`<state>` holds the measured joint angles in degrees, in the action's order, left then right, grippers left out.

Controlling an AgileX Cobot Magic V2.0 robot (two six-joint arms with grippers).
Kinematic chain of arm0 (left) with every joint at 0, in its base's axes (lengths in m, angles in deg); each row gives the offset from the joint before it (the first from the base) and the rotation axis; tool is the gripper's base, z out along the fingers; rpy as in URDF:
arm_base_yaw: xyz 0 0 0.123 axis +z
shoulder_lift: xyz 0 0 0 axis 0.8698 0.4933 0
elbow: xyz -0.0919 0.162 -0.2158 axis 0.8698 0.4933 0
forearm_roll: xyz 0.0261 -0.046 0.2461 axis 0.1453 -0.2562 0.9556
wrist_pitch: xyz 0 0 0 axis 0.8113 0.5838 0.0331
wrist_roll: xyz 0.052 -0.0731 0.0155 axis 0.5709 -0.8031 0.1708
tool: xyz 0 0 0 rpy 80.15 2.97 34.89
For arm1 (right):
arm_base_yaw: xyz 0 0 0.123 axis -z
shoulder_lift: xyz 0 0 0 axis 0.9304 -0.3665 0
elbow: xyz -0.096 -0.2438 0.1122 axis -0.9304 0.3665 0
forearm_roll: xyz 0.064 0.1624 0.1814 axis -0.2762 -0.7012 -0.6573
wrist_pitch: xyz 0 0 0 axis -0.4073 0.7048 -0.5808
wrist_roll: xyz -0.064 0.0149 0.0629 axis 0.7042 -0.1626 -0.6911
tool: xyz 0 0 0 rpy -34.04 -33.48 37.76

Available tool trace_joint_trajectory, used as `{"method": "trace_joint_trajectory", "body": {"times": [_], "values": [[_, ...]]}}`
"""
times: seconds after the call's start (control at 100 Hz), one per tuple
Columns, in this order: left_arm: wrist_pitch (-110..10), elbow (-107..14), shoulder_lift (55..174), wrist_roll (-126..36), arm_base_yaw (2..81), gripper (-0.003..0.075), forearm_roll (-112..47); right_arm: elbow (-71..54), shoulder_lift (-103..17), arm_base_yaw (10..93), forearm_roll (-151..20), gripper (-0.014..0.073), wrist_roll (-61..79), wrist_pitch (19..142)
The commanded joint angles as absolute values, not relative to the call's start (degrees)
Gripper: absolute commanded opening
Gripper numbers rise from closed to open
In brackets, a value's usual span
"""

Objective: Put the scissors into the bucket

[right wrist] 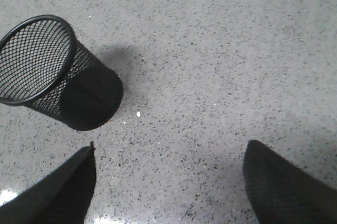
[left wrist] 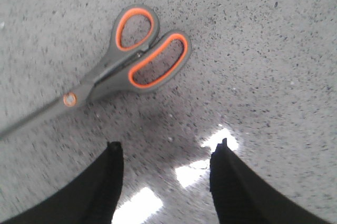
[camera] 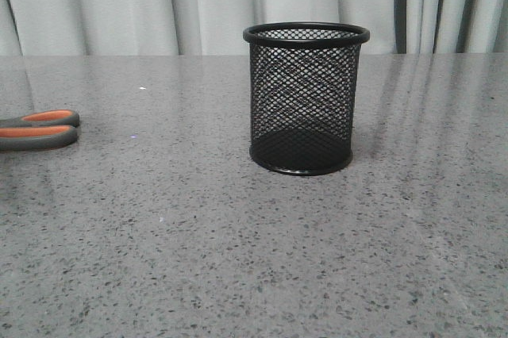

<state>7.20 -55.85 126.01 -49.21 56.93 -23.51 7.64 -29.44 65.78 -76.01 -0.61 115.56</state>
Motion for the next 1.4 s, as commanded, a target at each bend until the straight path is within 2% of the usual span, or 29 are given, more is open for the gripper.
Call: {"method": "trace_joint_trajectory", "body": {"times": [0.0, 0.23, 0.34, 0.6, 0.84, 1.39], "values": [[7.5, -59.9, 128.6, -42.3, 56.9, 0.0347, -24.7, 5.8, -29.5, 65.4, -77.5, 0.0520, -0.1, 113.8], [7.0, -63.0, 135.1, -18.7, 56.9, 0.0347, -24.7, 5.8, -29.5, 65.4, -77.5, 0.0520, 0.0, 113.8], [6.8, -63.0, 137.7, -14.2, 56.9, 0.0347, -22.3, 5.8, -29.5, 65.4, -77.5, 0.0520, 0.6, 113.8], [6.2, -63.1, 143.4, -7.9, 56.9, 0.0347, -18.9, 5.8, -29.5, 65.4, -77.5, 0.0520, 1.4, 113.8], [0.7, -63.3, 145.9, -7.6, 56.9, 0.0347, -18.9, 5.8, -29.5, 65.4, -77.5, 0.0520, 1.6, 113.8], [2.1, -63.4, 151.2, -5.8, 55.7, 0.0347, -19.5, 5.8, -29.6, 65.4, -77.5, 0.0520, 2.0, 113.6]]}}
